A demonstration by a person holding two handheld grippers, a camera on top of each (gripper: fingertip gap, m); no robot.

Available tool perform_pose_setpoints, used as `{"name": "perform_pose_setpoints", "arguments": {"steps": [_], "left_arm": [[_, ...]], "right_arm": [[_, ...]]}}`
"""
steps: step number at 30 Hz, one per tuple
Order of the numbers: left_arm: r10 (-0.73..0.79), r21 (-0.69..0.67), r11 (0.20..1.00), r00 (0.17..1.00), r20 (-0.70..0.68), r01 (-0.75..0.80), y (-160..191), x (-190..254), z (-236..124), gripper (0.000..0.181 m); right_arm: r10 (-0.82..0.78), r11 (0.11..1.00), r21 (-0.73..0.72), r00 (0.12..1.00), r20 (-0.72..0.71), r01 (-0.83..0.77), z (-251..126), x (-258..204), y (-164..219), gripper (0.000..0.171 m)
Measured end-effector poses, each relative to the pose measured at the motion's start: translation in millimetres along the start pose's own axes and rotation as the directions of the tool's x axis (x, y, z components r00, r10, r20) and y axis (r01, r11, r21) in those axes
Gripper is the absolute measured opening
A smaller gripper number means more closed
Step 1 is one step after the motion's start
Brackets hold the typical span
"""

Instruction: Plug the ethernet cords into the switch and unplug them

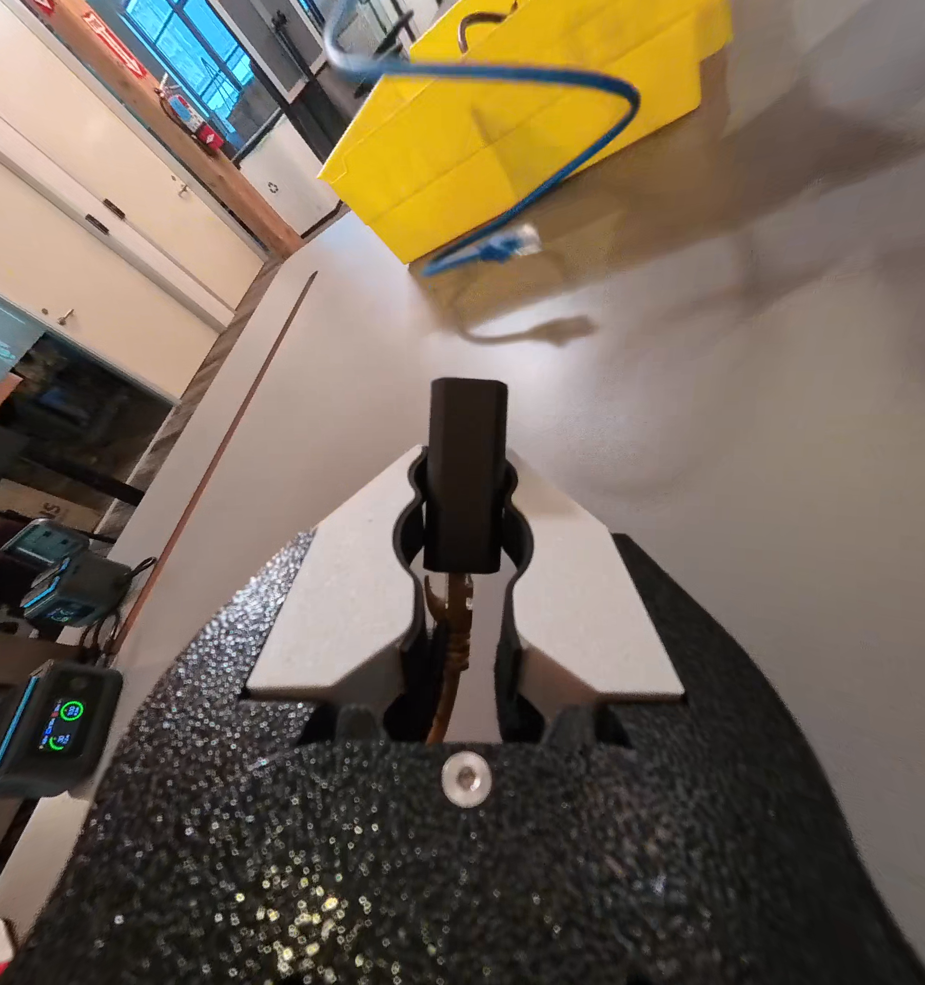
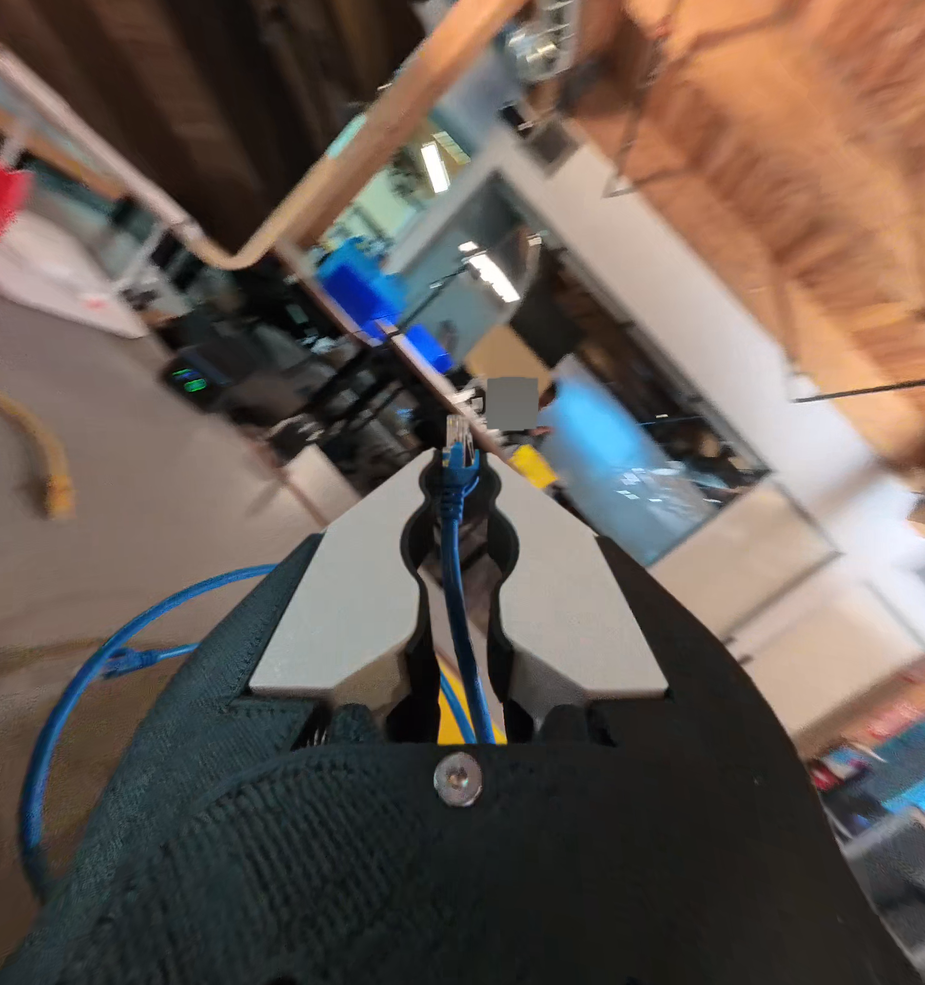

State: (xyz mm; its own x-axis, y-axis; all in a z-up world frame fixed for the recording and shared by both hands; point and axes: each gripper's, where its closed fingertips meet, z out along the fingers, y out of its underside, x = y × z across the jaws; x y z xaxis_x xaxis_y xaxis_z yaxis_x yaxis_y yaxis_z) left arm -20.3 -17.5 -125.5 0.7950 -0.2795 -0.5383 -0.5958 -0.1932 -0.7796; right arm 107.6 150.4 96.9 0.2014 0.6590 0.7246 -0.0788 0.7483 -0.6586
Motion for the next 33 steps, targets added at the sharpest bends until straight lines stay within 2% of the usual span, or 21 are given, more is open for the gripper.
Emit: {"name": "perform_pose_setpoints", "arguments": {"steps": [1,5,9,14,24,28,33], "left_arm": [[0.001,-0.002,1.000,1.000,-0.002,-0.001,1.0,1.0,0.7,0.022],[0.028,-0.032,0.999,1.000,-0.011,-0.029,5.8,5.4,4.5,0.022],[0.056,-0.046,0.997,0.998,-0.011,-0.056,7.8,7.6,5.2,0.022],[0.062,-0.049,0.997,0.998,0.003,-0.061,9.4,6.2,5.8,0.022],[0.070,-0.071,0.995,0.998,-0.005,-0.070,14.9,7.2,4.9,0.022],[0.073,-0.077,0.994,0.997,-0.018,-0.074,16.6,9.4,5.1,0.022],[0.078,-0.080,0.994,0.997,-0.030,-0.080,17.3,11.8,4.3,0.022]], "right_arm": [[-0.007,1.000,0.017,0.998,-0.069,0.008,-9.9,19.0,-7.0,0.011],[-0.019,0.997,0.060,0.956,-0.293,0.038,-52.0,78.0,-32.6,0.011],[-0.055,0.994,0.058,0.876,-0.479,0.094,-88.1,116.1,-44.2,0.011],[-0.021,0.992,0.087,0.804,-0.594,0.091,-109.5,149.4,-53.3,0.011],[0.063,0.989,0.145,0.815,-0.576,0.026,-103.0,216.2,-75.5,0.011],[0.137,0.989,0.116,0.849,-0.510,-0.090,-90.7,223.8,-60.7,0.012],[0.196,0.980,0.061,0.849,-0.490,-0.190,-88.3,212.1,-14.8,0.011]]}}
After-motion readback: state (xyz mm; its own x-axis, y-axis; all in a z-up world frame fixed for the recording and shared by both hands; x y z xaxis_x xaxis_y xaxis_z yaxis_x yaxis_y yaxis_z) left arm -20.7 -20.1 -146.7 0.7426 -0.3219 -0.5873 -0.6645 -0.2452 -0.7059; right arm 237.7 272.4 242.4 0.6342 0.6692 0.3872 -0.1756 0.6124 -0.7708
